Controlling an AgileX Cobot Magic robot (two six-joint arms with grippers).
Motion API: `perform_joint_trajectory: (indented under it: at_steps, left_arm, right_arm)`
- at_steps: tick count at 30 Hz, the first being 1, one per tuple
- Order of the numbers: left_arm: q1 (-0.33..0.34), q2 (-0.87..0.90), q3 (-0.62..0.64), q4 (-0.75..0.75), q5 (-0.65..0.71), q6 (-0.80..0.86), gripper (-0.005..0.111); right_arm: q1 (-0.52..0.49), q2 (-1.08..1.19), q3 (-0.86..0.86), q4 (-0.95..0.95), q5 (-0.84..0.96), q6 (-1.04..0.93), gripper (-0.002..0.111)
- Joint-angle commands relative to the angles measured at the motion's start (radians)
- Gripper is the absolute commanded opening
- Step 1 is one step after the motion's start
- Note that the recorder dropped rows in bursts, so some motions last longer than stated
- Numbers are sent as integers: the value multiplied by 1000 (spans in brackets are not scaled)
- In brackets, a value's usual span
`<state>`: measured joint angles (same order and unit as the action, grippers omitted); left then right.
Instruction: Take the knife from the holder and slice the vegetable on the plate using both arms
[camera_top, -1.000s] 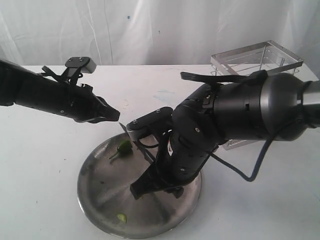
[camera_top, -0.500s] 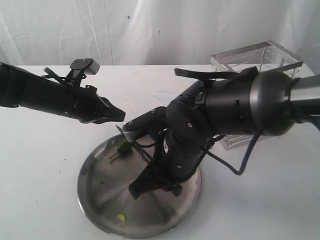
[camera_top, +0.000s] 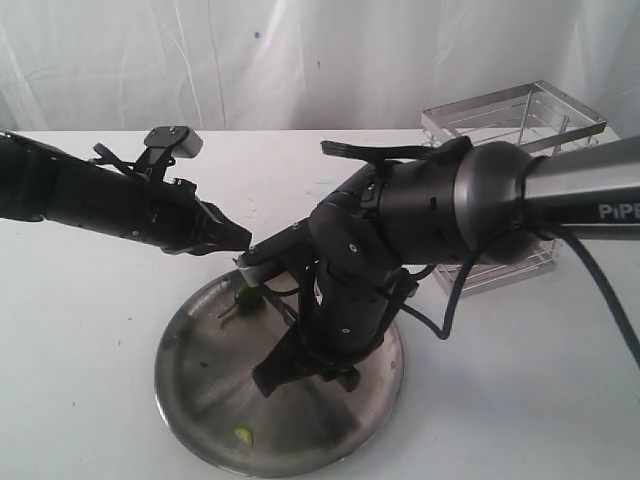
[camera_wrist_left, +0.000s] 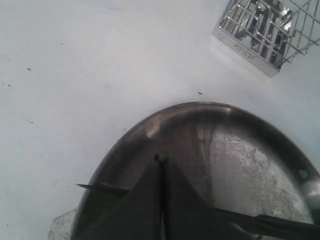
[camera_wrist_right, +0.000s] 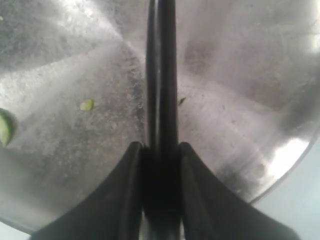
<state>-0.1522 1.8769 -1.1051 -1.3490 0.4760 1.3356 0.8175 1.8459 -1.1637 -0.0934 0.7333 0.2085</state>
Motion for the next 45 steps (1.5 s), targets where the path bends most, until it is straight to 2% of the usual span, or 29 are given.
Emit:
perform_joint_trajectory:
  at_steps: [1, 7, 14, 24, 33, 41, 45]
  left_arm:
    - [3, 32, -5, -97, 38, 65, 0]
    - [3, 61, -5, -218, 134, 215, 0]
    - [3, 118, -5, -266, 122, 215, 0]
    - [3, 160, -5, -267, 107, 243, 0]
    - [3, 190, 28, -258, -39, 257, 0]
    - [3, 190, 28, -157, -40, 228, 0]
    - [3, 190, 28, -156, -40, 228, 0]
  right_arm:
    - [0, 14, -2, -14, 8, 5, 0]
    - [0, 13, -2, -12, 6, 5, 0]
    - [0, 13, -2, -12, 4, 5, 0]
    - [0, 13, -2, -10, 3, 9, 0]
    - [0, 13, -2, -10, 0, 14, 0]
    - [0, 60, -2, -10, -7, 14, 0]
    - [0, 80, -2, -20, -12, 31, 0]
